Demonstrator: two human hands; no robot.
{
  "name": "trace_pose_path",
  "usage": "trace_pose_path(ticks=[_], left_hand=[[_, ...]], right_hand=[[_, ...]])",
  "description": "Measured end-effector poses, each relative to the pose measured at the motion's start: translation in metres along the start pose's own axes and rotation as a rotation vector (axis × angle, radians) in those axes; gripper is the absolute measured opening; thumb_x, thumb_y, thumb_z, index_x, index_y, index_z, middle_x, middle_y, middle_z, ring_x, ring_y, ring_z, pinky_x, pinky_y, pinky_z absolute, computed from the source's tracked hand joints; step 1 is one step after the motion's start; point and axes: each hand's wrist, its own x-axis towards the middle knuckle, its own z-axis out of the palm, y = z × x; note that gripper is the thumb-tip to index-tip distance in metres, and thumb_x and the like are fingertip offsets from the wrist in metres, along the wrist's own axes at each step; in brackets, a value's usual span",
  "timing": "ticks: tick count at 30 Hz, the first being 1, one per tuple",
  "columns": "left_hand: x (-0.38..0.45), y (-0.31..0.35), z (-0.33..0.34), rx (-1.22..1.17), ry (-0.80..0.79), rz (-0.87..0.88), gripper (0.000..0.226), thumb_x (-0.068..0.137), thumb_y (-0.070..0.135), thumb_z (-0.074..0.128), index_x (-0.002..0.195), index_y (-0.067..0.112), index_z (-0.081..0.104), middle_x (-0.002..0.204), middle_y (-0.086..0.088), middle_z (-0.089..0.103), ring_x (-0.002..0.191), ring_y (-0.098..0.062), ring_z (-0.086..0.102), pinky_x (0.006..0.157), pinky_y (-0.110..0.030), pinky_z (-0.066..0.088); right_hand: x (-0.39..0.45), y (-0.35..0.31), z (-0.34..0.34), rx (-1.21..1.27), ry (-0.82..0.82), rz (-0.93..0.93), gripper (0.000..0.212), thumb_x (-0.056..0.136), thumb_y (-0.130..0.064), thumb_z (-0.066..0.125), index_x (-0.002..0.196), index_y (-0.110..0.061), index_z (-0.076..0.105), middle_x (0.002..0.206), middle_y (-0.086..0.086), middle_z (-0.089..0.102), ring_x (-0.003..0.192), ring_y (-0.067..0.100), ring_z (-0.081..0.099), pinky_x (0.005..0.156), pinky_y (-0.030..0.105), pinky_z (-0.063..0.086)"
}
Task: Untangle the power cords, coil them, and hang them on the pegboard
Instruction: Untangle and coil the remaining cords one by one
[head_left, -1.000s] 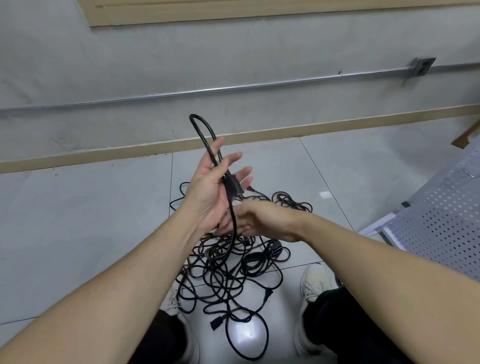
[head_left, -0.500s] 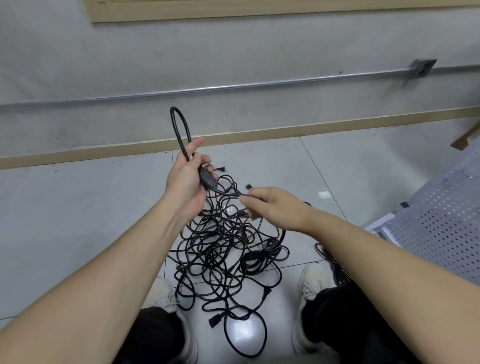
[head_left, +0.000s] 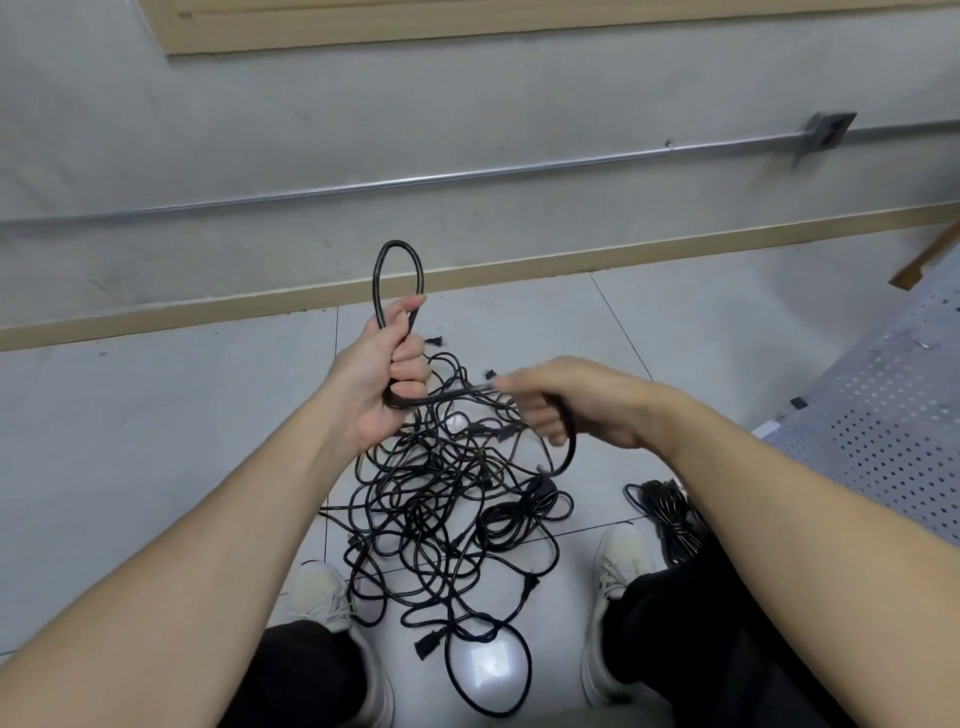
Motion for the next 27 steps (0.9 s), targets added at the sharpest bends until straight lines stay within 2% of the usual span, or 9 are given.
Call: trace_pose_path(ticks=[3,5,7,11,15,20,22,25,27], left_hand=[[0.000,-0.008,0.003,0.044,-0.020,0.029,0.023,0.112,0.027,0.037,0.112,0.032,0.059,0.056,0.009,0.028,0.040,-0.001,0.024,0.032,-0.013,0.021],[0.001,-0.010,0.005,0.076,-0.017,0.051,0.021,0.111,0.029,0.040,0.114,0.031,0.060,0.057,0.009,0.027,0.040,-0.002,0.023,0.032,-0.014,0.021],[0.001,-0.012,0.007,0.250,0.018,0.086,0.020,0.109,0.036,0.046,0.121,0.028,0.060,0.058,0.010,0.025,0.044,-0.004,0.022,0.034,-0.016,0.020],[-0.008,-0.031,0.012,0.700,0.046,0.121,0.030,0.098,0.051,0.059,0.121,0.032,0.061,0.066,0.010,0.038,0.046,-0.004,0.032,0.041,-0.021,0.031],[-0.017,-0.040,0.019,0.767,-0.085,0.116,0.030,0.093,0.036,0.073,0.118,0.035,0.057,0.056,0.016,0.044,0.049,-0.005,0.035,0.043,-0.022,0.031],[-0.016,-0.046,0.020,0.927,-0.090,0.067,0.009,0.103,0.030,0.054,0.105,0.036,0.061,0.079,0.000,0.044,0.058,-0.011,0.036,0.045,-0.023,0.037],[-0.015,-0.048,0.022,0.876,-0.061,0.043,0.014,0.106,0.027,0.048,0.101,0.031,0.061,0.078,0.002,0.046,0.054,-0.009,0.035,0.044,-0.023,0.034],[-0.014,-0.046,0.023,0.759,-0.059,-0.002,0.019,0.107,0.020,0.044,0.098,0.025,0.060,0.072,0.003,0.043,0.053,-0.009,0.034,0.044,-0.023,0.030],[-0.014,-0.046,0.023,0.722,-0.072,-0.009,0.021,0.106,0.013,0.041,0.098,0.021,0.059,0.069,0.002,0.042,0.053,-0.011,0.034,0.045,-0.022,0.029]], right_hand=[[-0.001,-0.002,-0.010,0.248,0.080,0.017,0.031,0.094,-0.034,0.060,0.068,-0.024,0.048,0.059,-0.009,0.028,0.051,0.008,0.023,0.047,0.021,0.015],[0.000,-0.002,-0.010,0.295,0.120,0.059,0.032,0.100,-0.030,0.056,0.072,-0.023,0.044,0.058,-0.010,0.021,0.049,0.006,0.015,0.042,0.017,0.009],[0.001,-0.001,-0.006,0.292,0.184,0.069,0.032,0.101,-0.029,0.059,0.074,-0.022,0.043,0.056,-0.011,0.020,0.048,0.006,0.013,0.039,0.016,0.008],[0.006,-0.004,0.004,0.286,0.288,-0.032,0.025,0.096,-0.028,0.067,0.077,-0.019,0.054,0.059,-0.008,0.034,0.049,0.006,0.024,0.039,0.016,0.017],[0.009,-0.006,0.007,0.289,0.413,-0.095,0.021,0.092,-0.030,0.074,0.079,-0.017,0.063,0.063,-0.006,0.042,0.048,0.005,0.032,0.040,0.017,0.024],[0.011,-0.005,0.009,0.139,0.532,-0.124,0.027,0.083,-0.037,0.082,0.076,-0.022,0.060,0.064,-0.007,0.046,0.051,0.006,0.039,0.044,0.020,0.034],[0.009,-0.008,0.004,0.242,0.538,-0.114,0.031,0.080,-0.040,0.084,0.075,-0.023,0.058,0.068,-0.008,0.048,0.060,0.007,0.046,0.050,0.022,0.038],[0.007,-0.011,-0.002,0.340,0.466,-0.102,0.022,0.083,-0.039,0.080,0.091,-0.021,0.070,0.093,-0.006,0.062,0.093,0.013,0.057,0.077,0.029,0.046],[0.009,-0.009,0.000,0.362,0.461,-0.114,0.022,0.084,-0.036,0.079,0.095,-0.021,0.068,0.104,-0.007,0.067,0.110,0.012,0.057,0.092,0.037,0.048]])
